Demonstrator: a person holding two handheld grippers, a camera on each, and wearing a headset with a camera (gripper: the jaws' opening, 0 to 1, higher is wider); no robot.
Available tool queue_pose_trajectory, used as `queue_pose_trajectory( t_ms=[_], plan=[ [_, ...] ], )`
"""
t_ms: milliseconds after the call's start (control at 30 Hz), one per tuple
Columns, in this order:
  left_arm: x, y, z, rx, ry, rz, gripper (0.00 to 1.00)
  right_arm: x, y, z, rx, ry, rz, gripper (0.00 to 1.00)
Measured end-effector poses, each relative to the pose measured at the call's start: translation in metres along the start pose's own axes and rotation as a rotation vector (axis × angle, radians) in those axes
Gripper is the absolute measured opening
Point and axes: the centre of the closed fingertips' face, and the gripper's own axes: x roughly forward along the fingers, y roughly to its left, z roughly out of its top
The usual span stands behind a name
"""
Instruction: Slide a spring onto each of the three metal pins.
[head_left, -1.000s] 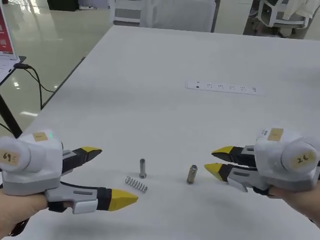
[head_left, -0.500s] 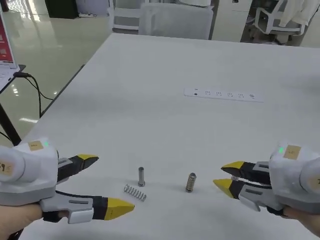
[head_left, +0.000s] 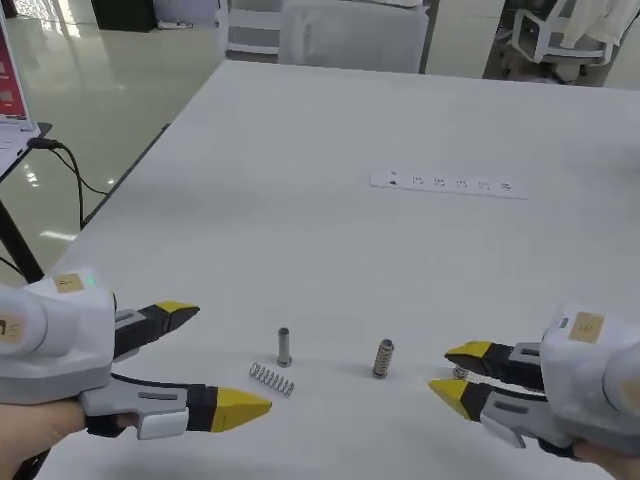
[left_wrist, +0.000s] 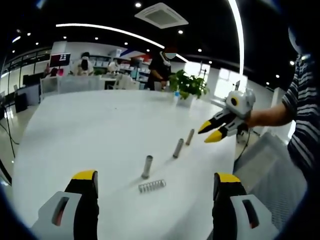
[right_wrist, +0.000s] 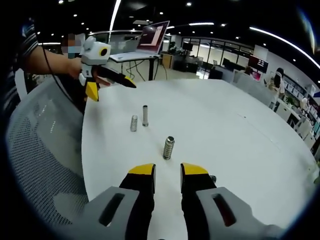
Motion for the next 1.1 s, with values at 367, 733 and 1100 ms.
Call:
queue_pose_trajectory(
  t_ms=[367,733,1100],
  plan=[
    [-0.004,0.003,-0.006,-0.008,0.005,0.007,0.93,0.019,0.025,0.018,-0.048,-0.004,0.075,0.18],
    [-0.007,0.005,-0.008,-0.010,0.013,0.011,0.93,0.044,0.048,0.053,-0.118,-0.037,0.141,0.17],
    [-0.009,0.006,-0.010,-0.008,0.011,0.011,0.93,0.078,0.076,0.072,-0.144,-0.041,0.209,0.17]
  ],
)
